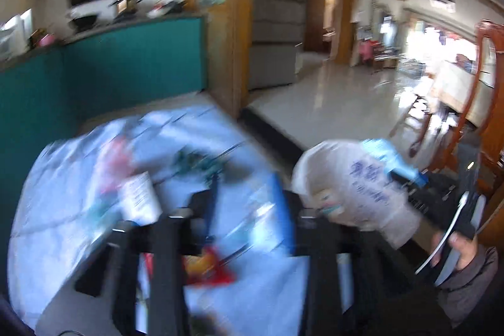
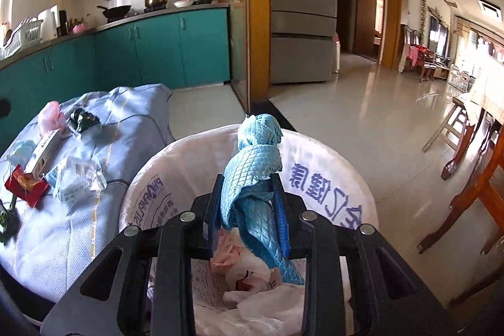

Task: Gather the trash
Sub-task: 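Drop the vegetable into the wastebasket with the left tool while the right tool releases the cloth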

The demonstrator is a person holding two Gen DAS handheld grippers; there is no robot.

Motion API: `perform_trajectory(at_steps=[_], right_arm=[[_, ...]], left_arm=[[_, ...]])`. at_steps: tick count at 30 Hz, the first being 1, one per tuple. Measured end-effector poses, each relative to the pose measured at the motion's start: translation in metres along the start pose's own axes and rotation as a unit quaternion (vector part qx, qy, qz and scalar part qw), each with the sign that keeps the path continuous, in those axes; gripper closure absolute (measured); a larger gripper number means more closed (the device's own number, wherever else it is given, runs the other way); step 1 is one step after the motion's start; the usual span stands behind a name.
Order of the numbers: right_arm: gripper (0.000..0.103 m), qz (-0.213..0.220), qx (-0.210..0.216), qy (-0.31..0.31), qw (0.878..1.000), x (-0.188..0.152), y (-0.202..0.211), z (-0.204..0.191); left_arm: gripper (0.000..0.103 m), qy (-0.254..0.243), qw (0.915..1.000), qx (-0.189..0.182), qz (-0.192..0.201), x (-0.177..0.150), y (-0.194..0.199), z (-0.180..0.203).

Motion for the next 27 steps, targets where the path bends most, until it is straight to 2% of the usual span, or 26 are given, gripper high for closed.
perform_trajectory(at_steps=[4,7,9,12,14,15,18,21,27], right_arm=[[0.074,-0.002,0.011,0.017,1.0,0.004,-0.005,-0.016],[0.074,-0.009,0.016,0.029,0.999,0.005,-0.011,-0.027],[0.074,-0.013,0.017,0.035,0.999,0.005,-0.014,-0.032],[0.074,-0.013,0.024,0.045,0.999,0.006,-0.015,-0.042],[0.074,-0.014,0.026,0.05,0.998,0.006,-0.014,-0.043],[0.074,-0.015,0.026,0.052,0.998,0.005,-0.014,-0.044],[0.074,-0.014,0.022,0.049,0.998,0.004,-0.011,-0.04],[0.074,-0.006,0.021,0.032,0.999,0.007,-0.006,-0.032],[0.074,0.014,0.016,-0.003,1.0,0.008,0.01,-0.013]], left_arm=[[0.042,0.022,0.9951,0.059,-0.077,-0.056,0.004,-0.048],[0.041,0.004,0.9901,0.068,-0.123,-0.094,0.001,-0.052],[0.041,0.001,0.9887,0.065,-0.135,-0.106,-0.003,-0.047],[0.073,-0.006,0.9891,0.052,-0.138,-0.113,-0.007,-0.036],[0.079,-0.016,0.9902,0.053,-0.128,-0.113,-0.005,-0.033],[0.085,-0.023,0.9909,0.054,-0.121,-0.112,-0.003,-0.031],[0.087,-0.009,0.9956,0.042,-0.083,-0.096,0.011,-0.034],[0.087,0.003,0.9992,0.013,-0.038,-0.067,0.024,-0.028],[0.087,-0.008,0.9973,-0.069,0.023,-0.006,0.014,0.031]])
Point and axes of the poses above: each gripper's, at about its wrist camera, not at the fingertips, and y roughly against the way its jaws point, z to its right, x to its top, the point moved 3 cm from there along -y, roughly the way its jaws point, and after that the axes turned 7 degrees about x, right-handed, at the moved point
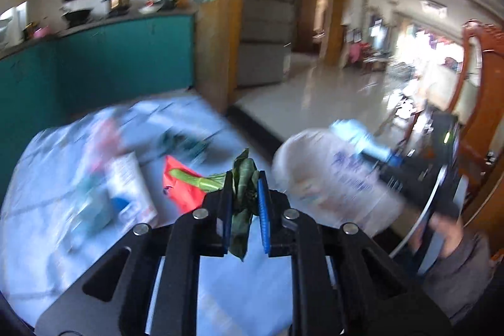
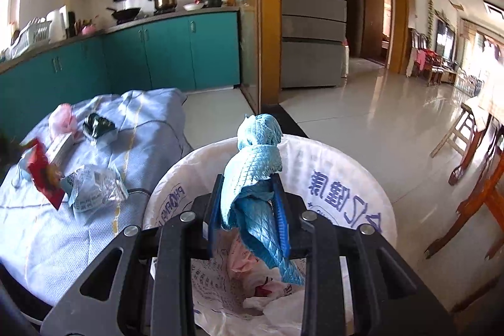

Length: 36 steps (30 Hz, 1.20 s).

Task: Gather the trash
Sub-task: 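Drop the vegetable into the wastebasket with the left tool while the right tool releases the cloth, then grasp the blue face mask with the left tool while the right tool moves to the red wrapper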

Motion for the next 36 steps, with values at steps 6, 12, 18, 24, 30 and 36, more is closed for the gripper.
perform_trajectory(at_steps=[6,12,18,24,30,36], right_arm=[[0.074,-0.001,-0.013,-0.037,0.999,-0.007,0.007,0.027],[0.073,-0.023,-0.025,-0.071,0.997,-0.012,-0.001,0.047],[0.039,-0.012,-0.03,-0.075,0.997,-0.009,-0.002,0.047],[0.014,0.018,-0.016,-0.075,0.997,-0.003,0.005,0.038],[0.011,0.004,0.089,-0.028,0.996,0.014,-0.016,-0.03],[0.011,-0.022,0.146,0.085,0.985,0.02,-0.039,-0.122]], left_arm=[[0.087,-0.011,0.9949,-0.099,-0.018,0.027,-0.066,0.068],[0.082,-0.028,0.9914,-0.114,-0.057,0.026,-0.125,0.104],[0.027,0.002,0.9922,-0.119,-0.038,0.032,-0.114,0.085],[0.02,0.029,0.9995,-0.004,0.014,0.04,-0.065,0.023],[0.017,0.085,0.9817,0.169,0.015,0.012,-0.023,-0.091],[0.017,0.125,0.9695,0.209,-0.031,-0.024,-0.014,-0.154]])
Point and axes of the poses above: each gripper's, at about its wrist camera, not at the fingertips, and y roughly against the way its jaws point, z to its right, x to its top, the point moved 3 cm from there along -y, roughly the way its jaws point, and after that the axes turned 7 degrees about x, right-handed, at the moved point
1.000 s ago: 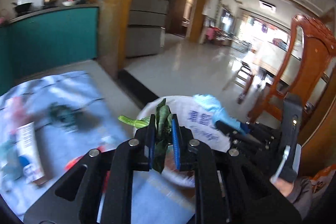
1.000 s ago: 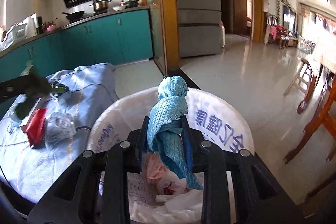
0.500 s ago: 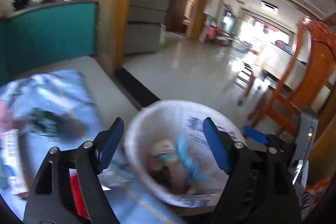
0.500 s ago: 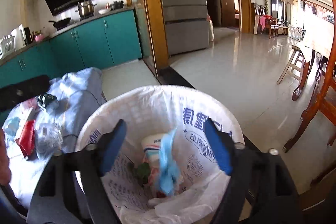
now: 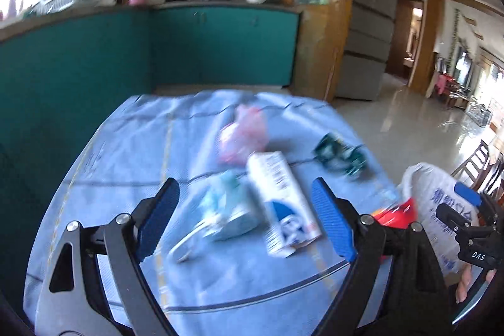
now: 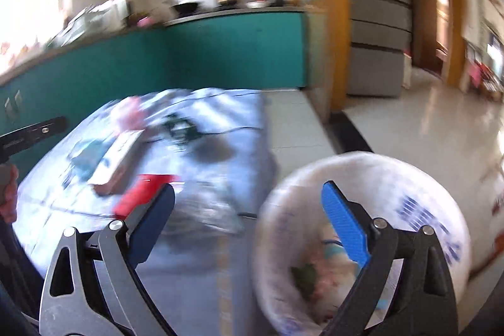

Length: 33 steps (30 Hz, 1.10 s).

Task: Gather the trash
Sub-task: 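Grasp the blue face mask with the left tool while the right tool moves to the red wrapper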

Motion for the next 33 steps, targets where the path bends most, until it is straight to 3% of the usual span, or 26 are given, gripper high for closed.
perform_trajectory(at_steps=[3,8,11,21,33], right_arm=[[0.011,-0.022,-0.022,0.014,0.999,-0.001,-0.015,-0.01],[0.011,-0.022,-0.044,-0.03,0.998,-0.003,-0.013,0.014],[0.011,-0.056,-0.076,-0.051,0.994,-0.01,-0.027,0.028],[0.011,-0.09,-0.009,0.074,0.993,-0.015,-0.055,-0.039],[0.011,-0.1,0.017,0.079,0.992,-0.013,-0.061,-0.059]], left_arm=[[0.017,0.005,0.9999,0.0,-0.015,-0.009,-0.007,-0.011],[0.017,-0.002,0.9999,-0.004,-0.015,-0.021,-0.006,-0.024],[0.017,-0.012,0.9998,-0.005,-0.018,-0.025,-0.007,-0.02],[0.015,-0.026,0.9993,-0.016,-0.021,-0.028,-0.003,-0.007],[0.014,-0.02,0.9993,-0.009,-0.031,-0.032,-0.007,-0.015]])
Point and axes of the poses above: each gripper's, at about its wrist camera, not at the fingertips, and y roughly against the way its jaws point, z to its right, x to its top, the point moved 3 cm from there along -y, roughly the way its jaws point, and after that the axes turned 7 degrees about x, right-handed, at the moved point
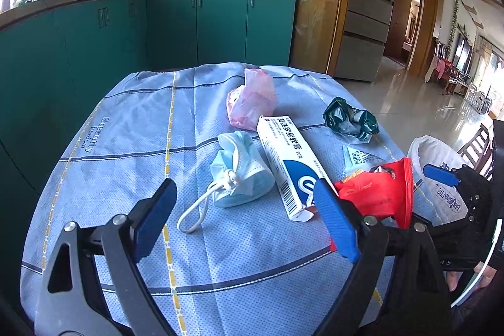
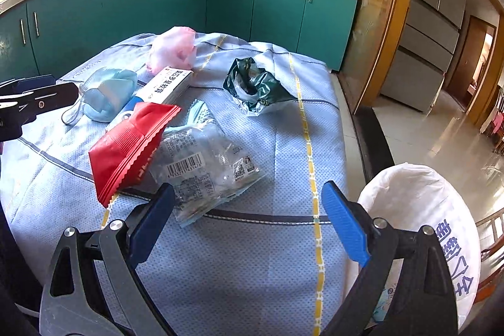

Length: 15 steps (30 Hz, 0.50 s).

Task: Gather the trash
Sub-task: 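Grasp the blue face mask with the left tool while the right tool moves to the red wrapper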

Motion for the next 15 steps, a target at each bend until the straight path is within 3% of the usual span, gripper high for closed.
perform_trajectory(at_steps=[6,8,13,14,15], right_arm=[[0.015,-0.022,0.014,-0.001,1.0,-0.001,-0.009,-0.002],[0.047,-0.031,0.018,0.004,0.999,-0.003,-0.014,-0.005],[0.065,-0.031,0.025,0.008,0.999,-0.004,-0.015,-0.008],[0.068,-0.03,0.027,0.009,0.999,-0.004,-0.015,-0.009],[0.069,-0.029,0.027,0.012,0.999,-0.004,-0.015,-0.01]], left_arm=[[0.013,0.023,0.9994,0.001,-0.027,0.003,-0.028,-0.014],[0.013,0.027,0.999,0.002,-0.034,0.005,-0.039,-0.015],[0.014,0.033,0.9986,-0.003,-0.042,0.014,-0.059,-0.006],[0.018,0.03,0.9987,-0.005,-0.042,0.015,-0.062,-0.003],[0.032,0.025,0.9988,-0.006,-0.043,0.015,-0.063,0.0]])
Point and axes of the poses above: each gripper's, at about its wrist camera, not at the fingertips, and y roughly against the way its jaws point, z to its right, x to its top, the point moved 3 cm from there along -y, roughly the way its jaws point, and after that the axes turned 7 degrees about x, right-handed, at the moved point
